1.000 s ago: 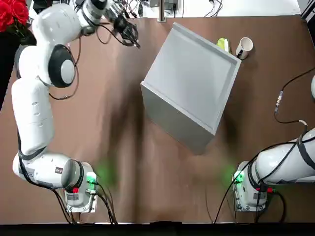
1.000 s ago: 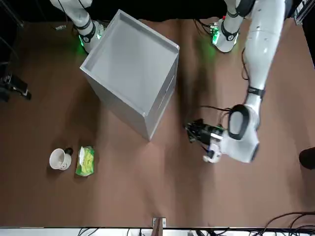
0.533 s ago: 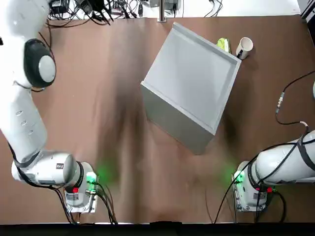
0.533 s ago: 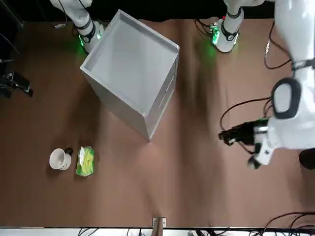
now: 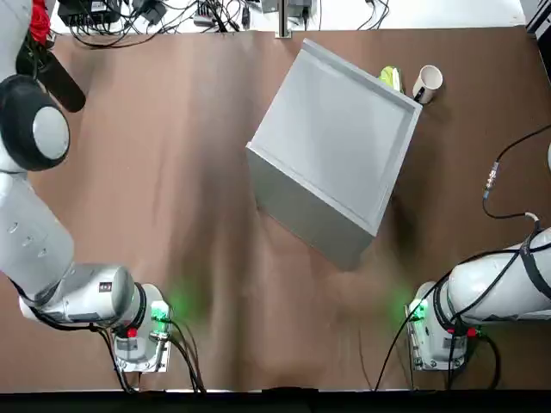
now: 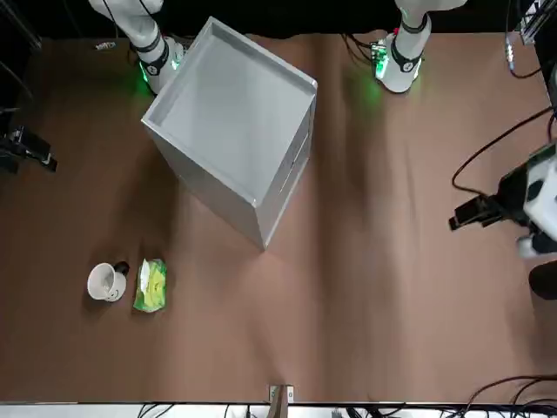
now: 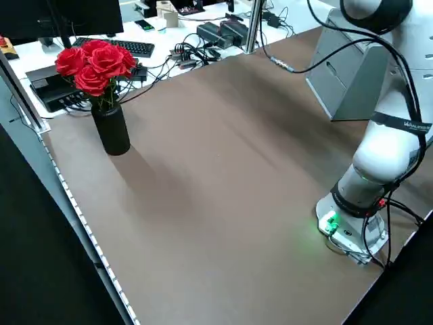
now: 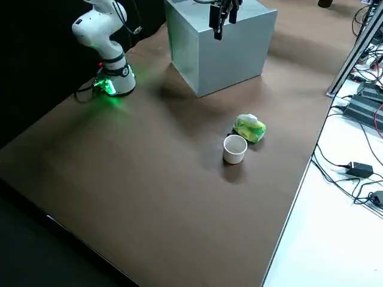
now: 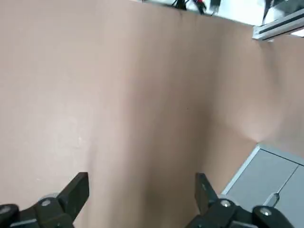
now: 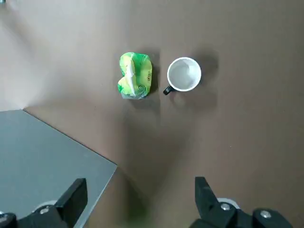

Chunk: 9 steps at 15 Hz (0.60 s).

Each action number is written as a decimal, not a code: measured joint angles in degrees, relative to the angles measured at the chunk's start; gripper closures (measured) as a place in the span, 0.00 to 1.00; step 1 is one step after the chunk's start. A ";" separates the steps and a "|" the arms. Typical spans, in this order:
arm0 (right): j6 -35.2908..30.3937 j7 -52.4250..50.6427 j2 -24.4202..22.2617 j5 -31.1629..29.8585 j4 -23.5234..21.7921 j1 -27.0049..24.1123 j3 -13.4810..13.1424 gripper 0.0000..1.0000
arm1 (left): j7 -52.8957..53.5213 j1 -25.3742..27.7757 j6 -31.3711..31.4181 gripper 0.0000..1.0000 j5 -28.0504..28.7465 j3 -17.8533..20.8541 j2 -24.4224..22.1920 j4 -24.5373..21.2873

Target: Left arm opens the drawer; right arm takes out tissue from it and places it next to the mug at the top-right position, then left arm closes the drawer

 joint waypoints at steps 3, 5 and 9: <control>0.89 0.00 0.00 0.00 0.00 -0.03 -0.05 0.00 | 0.65 -0.01 0.05 0.00 0.49 0.01 -4.40 0.11; 0.89 0.00 0.00 0.00 0.00 -0.03 -0.05 0.00 | 0.38 0.00 -0.34 0.00 0.64 0.06 -7.40 0.03; 0.88 0.00 0.00 -0.01 0.00 -0.03 -0.06 0.00 | -1.42 -0.02 -2.55 0.00 5.06 -0.18 -10.31 -2.19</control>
